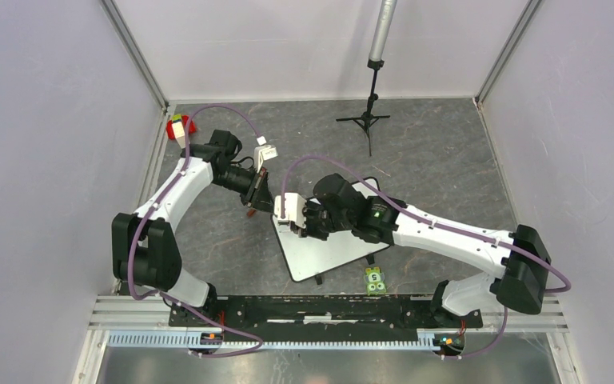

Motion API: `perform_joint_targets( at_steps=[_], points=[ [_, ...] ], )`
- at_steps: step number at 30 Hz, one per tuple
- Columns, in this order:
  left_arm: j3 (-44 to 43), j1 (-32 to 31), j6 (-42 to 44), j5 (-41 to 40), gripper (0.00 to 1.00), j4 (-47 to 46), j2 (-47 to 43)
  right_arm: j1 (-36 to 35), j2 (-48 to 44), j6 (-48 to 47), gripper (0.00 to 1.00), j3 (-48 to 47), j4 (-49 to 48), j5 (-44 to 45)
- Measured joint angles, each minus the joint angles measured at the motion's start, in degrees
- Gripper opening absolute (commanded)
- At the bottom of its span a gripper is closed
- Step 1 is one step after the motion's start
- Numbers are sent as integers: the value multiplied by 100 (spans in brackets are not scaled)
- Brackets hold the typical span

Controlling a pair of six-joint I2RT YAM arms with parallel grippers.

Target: Write a sentence on the whiteboard

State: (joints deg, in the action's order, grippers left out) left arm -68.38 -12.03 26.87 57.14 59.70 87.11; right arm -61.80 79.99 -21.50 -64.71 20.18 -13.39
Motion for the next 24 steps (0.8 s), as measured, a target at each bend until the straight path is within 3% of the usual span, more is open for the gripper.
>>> perform_joint_targets(
  at_steps=[24],
  points=[
    [0, -24, 15, -7, 2, -11, 28, -17, 251, -181, 0, -133, 22, 420]
  ],
)
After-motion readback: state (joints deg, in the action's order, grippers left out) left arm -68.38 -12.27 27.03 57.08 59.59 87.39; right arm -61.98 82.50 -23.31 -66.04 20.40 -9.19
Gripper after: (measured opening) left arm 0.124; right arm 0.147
